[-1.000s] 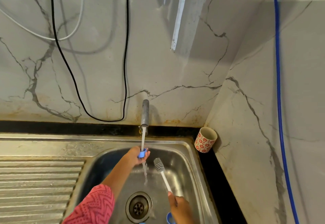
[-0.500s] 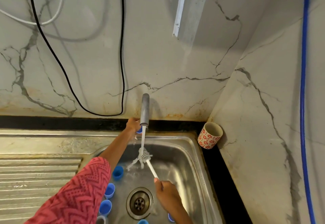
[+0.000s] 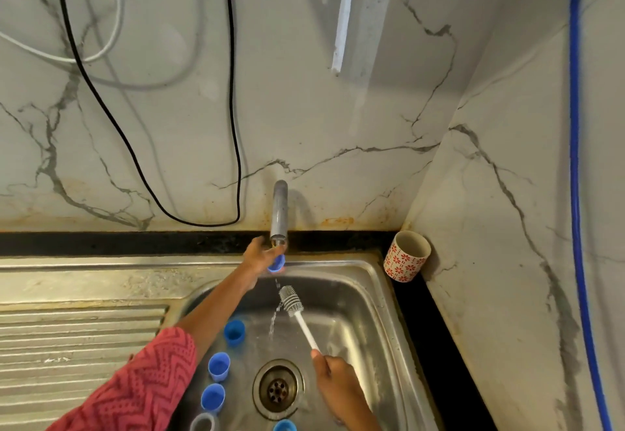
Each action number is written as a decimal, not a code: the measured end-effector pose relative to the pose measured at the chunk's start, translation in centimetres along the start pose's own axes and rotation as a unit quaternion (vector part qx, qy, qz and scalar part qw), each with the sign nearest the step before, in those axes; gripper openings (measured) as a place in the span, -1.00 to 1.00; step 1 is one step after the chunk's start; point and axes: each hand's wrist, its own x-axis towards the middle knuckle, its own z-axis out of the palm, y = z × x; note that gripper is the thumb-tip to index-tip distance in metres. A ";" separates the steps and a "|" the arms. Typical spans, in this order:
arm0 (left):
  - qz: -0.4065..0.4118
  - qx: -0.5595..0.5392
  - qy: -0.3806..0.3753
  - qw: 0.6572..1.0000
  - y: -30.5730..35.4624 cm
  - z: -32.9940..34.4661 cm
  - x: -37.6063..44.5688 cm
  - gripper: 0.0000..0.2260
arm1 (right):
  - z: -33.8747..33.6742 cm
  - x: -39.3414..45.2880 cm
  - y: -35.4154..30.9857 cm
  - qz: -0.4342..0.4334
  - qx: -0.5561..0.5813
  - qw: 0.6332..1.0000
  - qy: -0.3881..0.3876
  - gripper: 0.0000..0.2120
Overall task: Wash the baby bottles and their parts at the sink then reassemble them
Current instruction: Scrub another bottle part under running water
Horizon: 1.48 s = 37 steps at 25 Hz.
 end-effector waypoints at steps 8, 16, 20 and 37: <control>-0.241 -0.158 -0.075 0.955 -5.1 1.5 -6.4 -0.75 | -2.4 -4.4 3.0 -0.013 -0.117 0.992 0.044 -0.52; -0.130 -0.088 -0.170 0.973 -1.0 2.2 -10.8 -0.76 | -6.2 -7.3 0.9 -0.108 -0.324 0.931 0.129 -0.60; -0.008 -0.072 -0.166 0.983 1.4 3.5 -12.3 -0.75 | -4.9 -8.1 0.4 -0.087 -0.252 0.955 0.134 -0.58; 0.080 -0.110 -0.125 0.983 0.9 3.5 -12.0 -0.68 | -5.6 -8.7 0.3 -0.121 -0.223 0.958 0.136 -0.16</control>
